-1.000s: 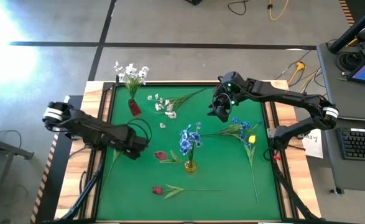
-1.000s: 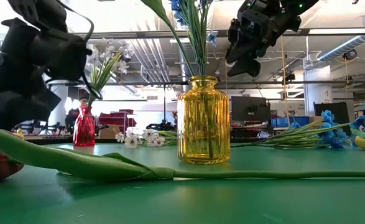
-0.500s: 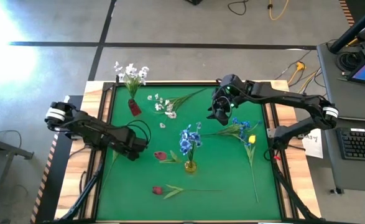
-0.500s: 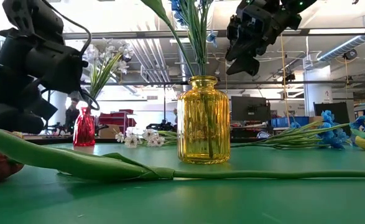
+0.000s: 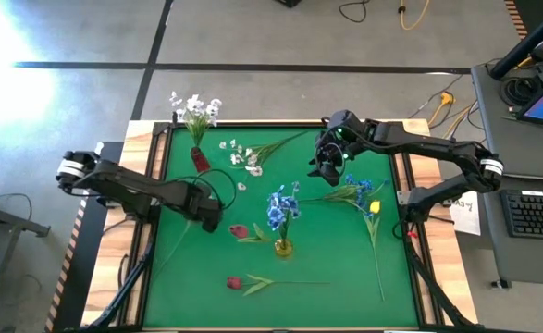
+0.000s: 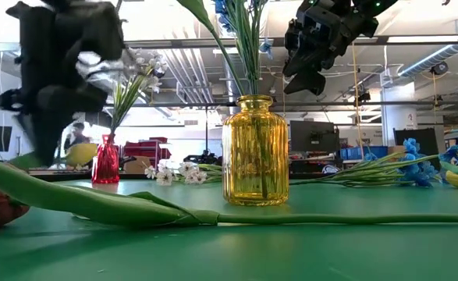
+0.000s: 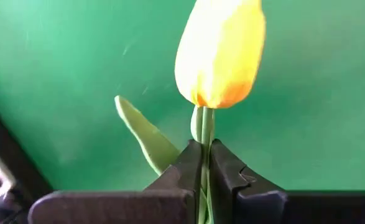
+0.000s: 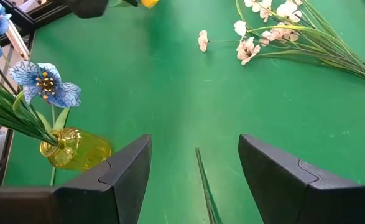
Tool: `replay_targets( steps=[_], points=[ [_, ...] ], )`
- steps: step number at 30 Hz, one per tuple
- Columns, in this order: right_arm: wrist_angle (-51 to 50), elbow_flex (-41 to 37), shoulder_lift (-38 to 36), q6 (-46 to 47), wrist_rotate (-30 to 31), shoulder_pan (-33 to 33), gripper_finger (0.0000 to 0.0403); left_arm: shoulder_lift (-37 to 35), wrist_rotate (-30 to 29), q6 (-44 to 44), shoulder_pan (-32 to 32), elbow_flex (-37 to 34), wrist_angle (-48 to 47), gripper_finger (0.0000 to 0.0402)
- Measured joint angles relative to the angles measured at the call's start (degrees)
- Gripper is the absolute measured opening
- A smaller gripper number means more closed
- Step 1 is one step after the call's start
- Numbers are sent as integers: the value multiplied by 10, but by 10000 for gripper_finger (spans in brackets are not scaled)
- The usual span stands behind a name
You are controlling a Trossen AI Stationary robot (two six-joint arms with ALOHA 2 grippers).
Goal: Sort flowers into vase by color
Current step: Put the left yellow flower into the red vase
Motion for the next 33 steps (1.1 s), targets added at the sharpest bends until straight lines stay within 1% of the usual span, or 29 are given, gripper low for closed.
replay_targets(
  steps=[4, 9, 13, 18, 22, 25, 26, 28, 31, 33],
  points=[
    [0, 0, 0, 0, 0, 0, 233, -38, -58, 30, 0, 38, -4, 0],
    [0, 0, 0, -7, 0, 0, 233, -100, -173, 108, 0, 111, 3, 0],
    [10, 0, 0, -9, 0, 0, 233, -149, -268, 209, 0, 174, 40, 0],
    [21, 0, 0, -10, 0, 0, 233, -189, -383, 351, 2, 234, 70, 0],
    [21, 0, 0, -10, 0, 0, 233, -217, -461, 427, 13, 264, 88, 0],
    [21, 0, 0, -10, 0, 0, 233, -238, -521, 479, 25, 268, 140, 0],
    [22, 0, 0, -10, 0, 0, 233, -245, -529, 501, 30, 265, 172, 0],
    [23, 0, 0, -10, 0, 0, 233, -258, -524, 545, 42, 256, 234, 0],
    [31, 0, 0, -10, 0, 0, 233, -268, -487, 611, 69, 241, 322, 0],
    [36, 0, 0, -9, 0, 0, 233, -272, -472, 652, 92, 225, 368, 0]
  ],
)
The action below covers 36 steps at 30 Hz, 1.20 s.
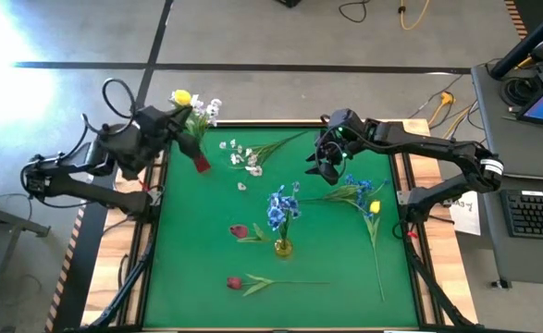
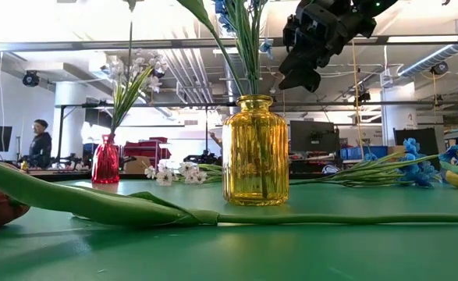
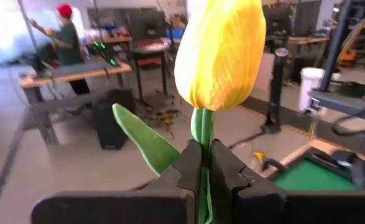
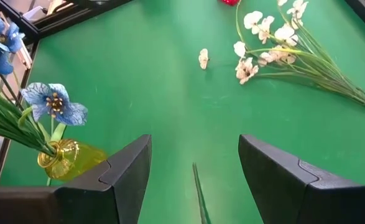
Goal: Sort flowers into vase by color
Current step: Put the left yellow flower into the red vase
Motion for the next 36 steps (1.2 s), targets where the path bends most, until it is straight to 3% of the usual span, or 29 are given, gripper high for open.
replay_targets(
  steps=[7, 11, 23, 36],
  points=[
    [3, 0, 0, -1, 0, 0, 233, -32, 96, 6, 115, -74, 57, 0],
    [2, 0, 0, 0, 0, 0, 233, -65, 111, -22, 155, -100, 58, 0],
    [3, 0, 0, 3, 0, 0, 233, -99, 79, -50, 160, -115, -4, 0],
    [3, 0, 0, 10, 0, 0, 233, -98, 62, -57, 162, -145, -2, 0]
  ],
)
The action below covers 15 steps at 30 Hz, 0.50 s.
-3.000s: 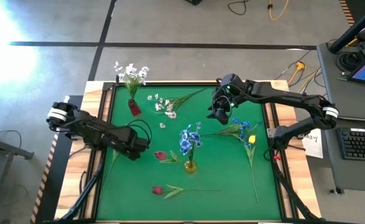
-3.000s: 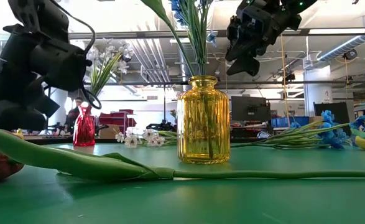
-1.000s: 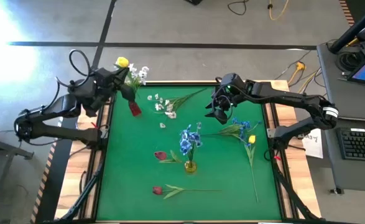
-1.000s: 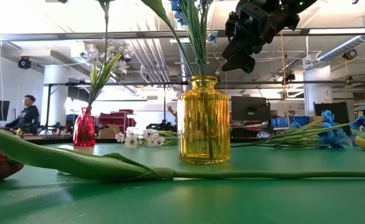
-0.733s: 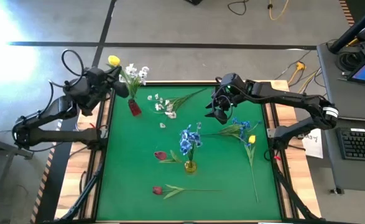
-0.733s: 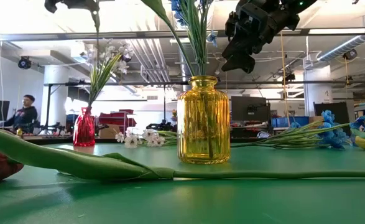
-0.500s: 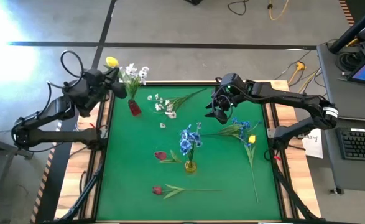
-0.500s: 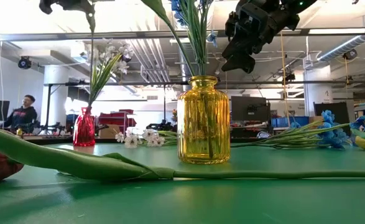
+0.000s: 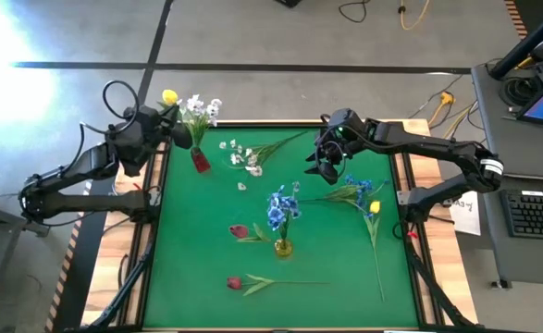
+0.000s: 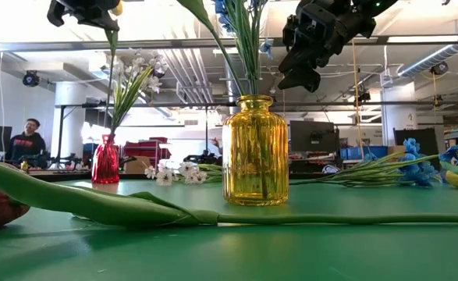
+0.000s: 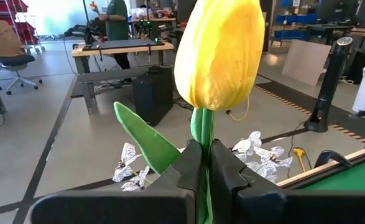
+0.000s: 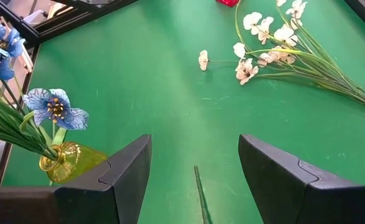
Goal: Sort flowers into vase by color
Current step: Put the left yellow flower into the red vase
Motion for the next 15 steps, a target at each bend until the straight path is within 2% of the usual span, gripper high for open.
replay_targets(
  steps=[15],
  points=[
    [0, 0, 0, 1, 0, 0, 233, 16, -1, 25, 27, -1, 22, 0]
  ],
)
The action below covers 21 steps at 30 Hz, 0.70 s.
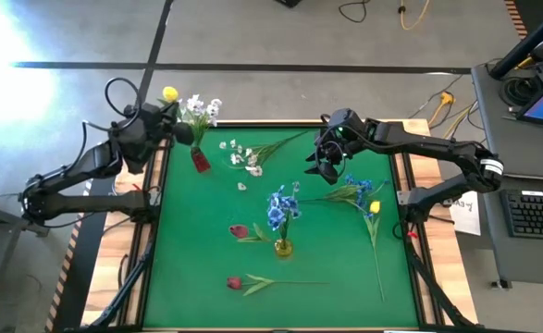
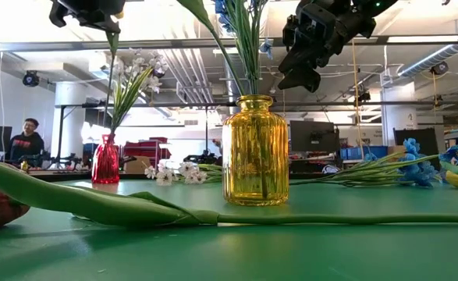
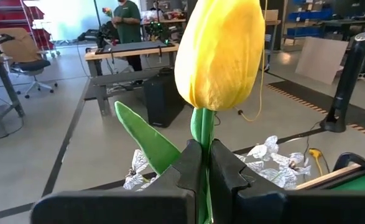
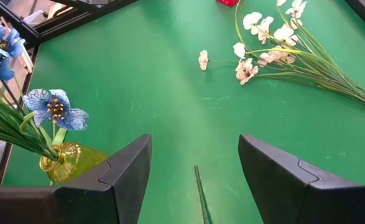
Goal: Sort flowers into vase by color
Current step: Put the left yellow flower into the red vase
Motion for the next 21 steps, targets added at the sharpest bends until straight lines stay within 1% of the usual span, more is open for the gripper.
replay_targets(
  steps=[11, 21],
  points=[
    [0, 0, 0, 0, 0, 0, 233, 19, 1, -9, 10, 0, 9, 0],
    [0, 0, 0, 0, 0, 0, 233, 35, 0, -40, 12, 0, 0, 0]
  ],
)
